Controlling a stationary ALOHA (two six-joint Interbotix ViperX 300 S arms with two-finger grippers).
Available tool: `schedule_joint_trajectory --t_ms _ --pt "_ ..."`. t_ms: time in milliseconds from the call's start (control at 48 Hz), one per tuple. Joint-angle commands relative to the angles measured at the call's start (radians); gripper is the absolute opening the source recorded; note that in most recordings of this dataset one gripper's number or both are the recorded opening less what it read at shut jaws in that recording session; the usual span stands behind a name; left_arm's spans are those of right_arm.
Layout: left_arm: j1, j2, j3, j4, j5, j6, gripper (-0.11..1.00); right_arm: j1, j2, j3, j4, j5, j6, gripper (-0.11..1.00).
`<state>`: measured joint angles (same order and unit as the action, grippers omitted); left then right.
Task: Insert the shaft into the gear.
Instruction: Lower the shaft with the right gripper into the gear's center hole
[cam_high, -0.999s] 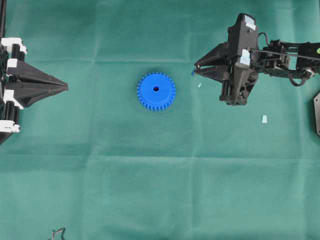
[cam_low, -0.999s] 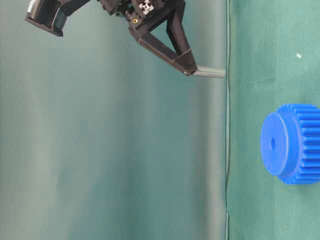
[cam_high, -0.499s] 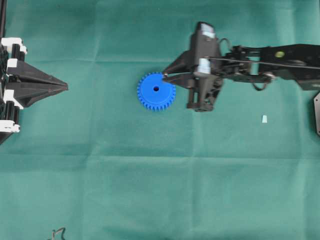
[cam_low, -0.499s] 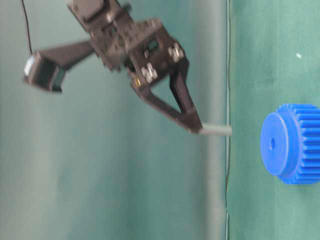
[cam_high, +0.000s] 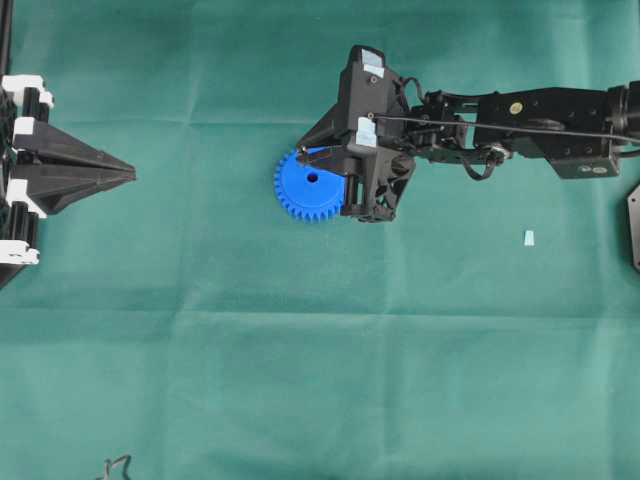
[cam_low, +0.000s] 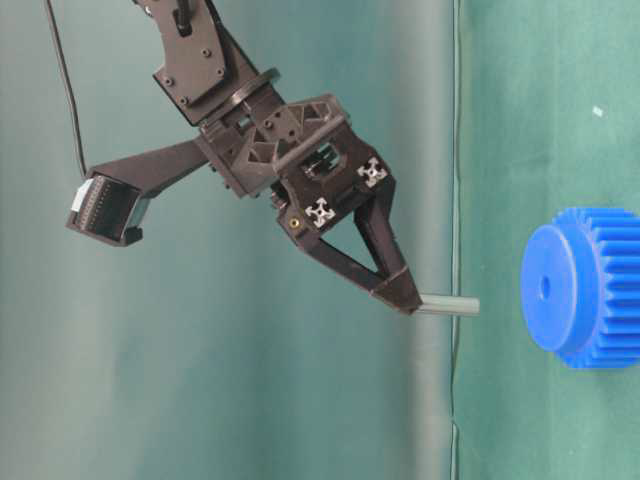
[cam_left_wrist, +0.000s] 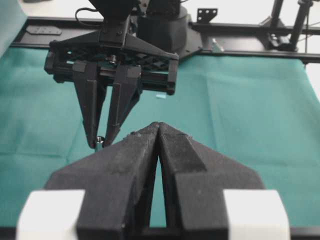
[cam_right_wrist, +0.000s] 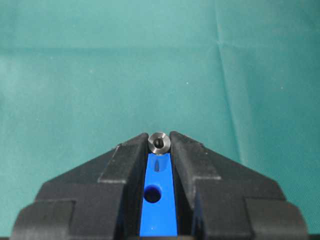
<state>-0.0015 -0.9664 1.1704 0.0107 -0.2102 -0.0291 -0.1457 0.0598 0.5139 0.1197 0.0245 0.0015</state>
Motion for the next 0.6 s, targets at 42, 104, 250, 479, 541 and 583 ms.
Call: schedule_joint_trajectory --t_ms 42,104,250,479,541,583 --pt "0.0 0.005 -0.028 0.003 -0.003 -0.002 0.0 -0.002 -0.012 -0.018 -0.002 0.002 0.003 0.17" --pt "0.0 0.006 -0.028 0.003 -0.003 -0.002 0.0 -0.002 -0.012 -0.015 -0.002 0.002 0.006 0.17" --pt "0.0 0.006 -0.028 0.002 -0.003 -0.002 0.0 -0.002 -0.006 -0.002 0.003 -0.002 0.009 0.17" --pt "0.0 0.009 -0.026 0.003 -0.003 -0.002 0.0 0.003 0.041 0.025 0.011 -0.054 0.011 0.17" --pt "0.0 0.009 -0.026 0.003 -0.003 -0.002 0.0 0.003 0.058 0.029 0.011 -0.064 0.011 0.17" --pt "0.0 0.009 -0.028 0.003 -0.003 -0.002 0.0 0.003 0.069 0.031 0.012 -0.067 0.011 0.17"
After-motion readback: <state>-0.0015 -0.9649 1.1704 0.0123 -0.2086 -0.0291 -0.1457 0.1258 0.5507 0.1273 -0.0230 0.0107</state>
